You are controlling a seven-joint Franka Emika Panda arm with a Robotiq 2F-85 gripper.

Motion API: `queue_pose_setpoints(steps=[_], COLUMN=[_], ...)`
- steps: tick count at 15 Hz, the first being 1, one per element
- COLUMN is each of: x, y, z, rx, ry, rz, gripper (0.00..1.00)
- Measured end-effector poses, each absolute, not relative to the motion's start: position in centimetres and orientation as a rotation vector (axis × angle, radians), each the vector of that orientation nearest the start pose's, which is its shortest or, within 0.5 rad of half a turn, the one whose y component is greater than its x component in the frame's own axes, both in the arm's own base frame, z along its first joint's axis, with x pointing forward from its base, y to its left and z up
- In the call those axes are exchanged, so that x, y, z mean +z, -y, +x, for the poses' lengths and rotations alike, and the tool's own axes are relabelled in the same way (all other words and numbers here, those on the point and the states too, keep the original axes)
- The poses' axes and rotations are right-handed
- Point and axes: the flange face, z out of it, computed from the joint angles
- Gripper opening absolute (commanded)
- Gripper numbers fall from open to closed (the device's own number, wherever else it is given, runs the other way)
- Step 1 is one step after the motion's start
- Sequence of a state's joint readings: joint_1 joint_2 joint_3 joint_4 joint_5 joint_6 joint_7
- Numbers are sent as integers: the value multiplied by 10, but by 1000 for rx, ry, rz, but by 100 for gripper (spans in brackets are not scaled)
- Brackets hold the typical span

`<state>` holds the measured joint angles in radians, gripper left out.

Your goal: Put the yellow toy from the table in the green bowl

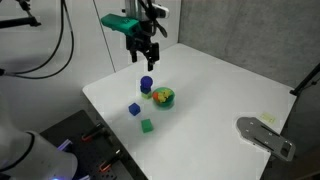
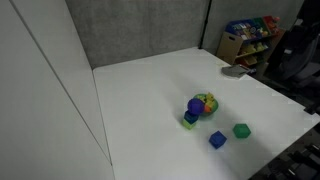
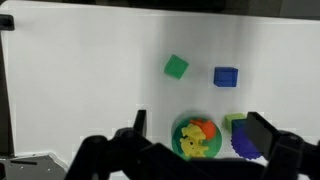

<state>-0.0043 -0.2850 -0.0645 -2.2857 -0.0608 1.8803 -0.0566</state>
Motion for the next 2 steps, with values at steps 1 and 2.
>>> queue_pose_setpoints(steps=[1, 2], x=[463, 466], y=[37, 36], z=[443, 441], rx=[179, 168], ry=[29, 31], rz=[-3166, -3166], gripper=[100, 100])
